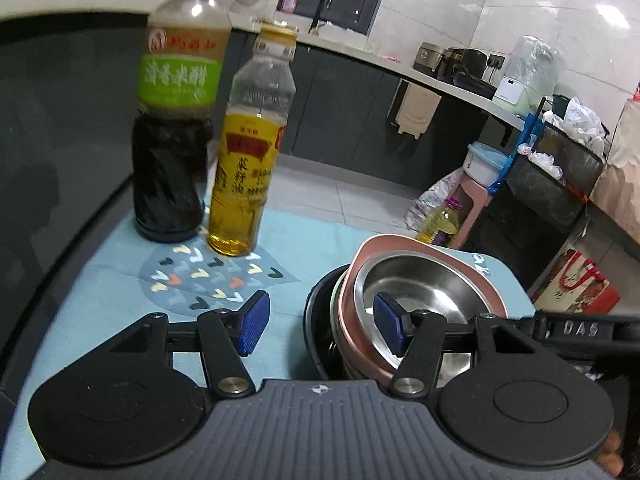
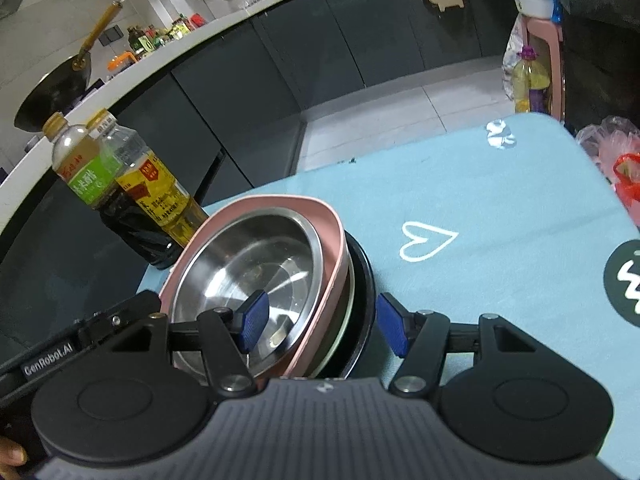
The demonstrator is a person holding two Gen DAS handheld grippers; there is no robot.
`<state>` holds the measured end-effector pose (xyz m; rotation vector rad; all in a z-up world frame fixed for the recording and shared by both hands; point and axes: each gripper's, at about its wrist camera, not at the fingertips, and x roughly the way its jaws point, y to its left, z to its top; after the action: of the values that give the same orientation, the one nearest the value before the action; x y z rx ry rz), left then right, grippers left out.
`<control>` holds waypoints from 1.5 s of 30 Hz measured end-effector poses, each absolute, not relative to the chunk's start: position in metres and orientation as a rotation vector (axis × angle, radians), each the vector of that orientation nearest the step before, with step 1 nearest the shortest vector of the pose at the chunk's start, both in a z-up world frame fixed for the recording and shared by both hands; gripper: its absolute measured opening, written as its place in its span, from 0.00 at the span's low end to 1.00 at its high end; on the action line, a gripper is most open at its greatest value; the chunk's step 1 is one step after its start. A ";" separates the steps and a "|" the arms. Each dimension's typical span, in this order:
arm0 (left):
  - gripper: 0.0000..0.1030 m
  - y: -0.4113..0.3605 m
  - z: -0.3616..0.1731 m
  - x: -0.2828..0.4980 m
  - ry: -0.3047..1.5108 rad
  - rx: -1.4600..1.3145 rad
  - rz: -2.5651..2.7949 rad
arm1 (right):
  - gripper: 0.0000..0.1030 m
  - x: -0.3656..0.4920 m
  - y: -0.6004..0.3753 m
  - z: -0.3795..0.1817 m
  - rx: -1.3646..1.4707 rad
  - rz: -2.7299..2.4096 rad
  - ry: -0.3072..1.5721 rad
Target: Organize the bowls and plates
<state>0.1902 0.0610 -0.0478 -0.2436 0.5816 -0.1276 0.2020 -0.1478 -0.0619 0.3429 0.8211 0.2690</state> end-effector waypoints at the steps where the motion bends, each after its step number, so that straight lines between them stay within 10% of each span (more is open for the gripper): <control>1: 0.52 0.059 -0.046 0.185 0.573 -0.226 -0.121 | 0.53 0.199 -0.148 -0.059 0.336 0.263 0.808; 45: 0.53 0.026 -0.025 0.004 0.593 -0.075 -0.017 | 0.53 0.011 -0.102 -0.028 0.131 0.196 0.571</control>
<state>0.0036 0.0258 -0.0246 -0.0753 0.5926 -0.0169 0.0106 -0.1019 -0.0280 0.1310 0.5713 0.1962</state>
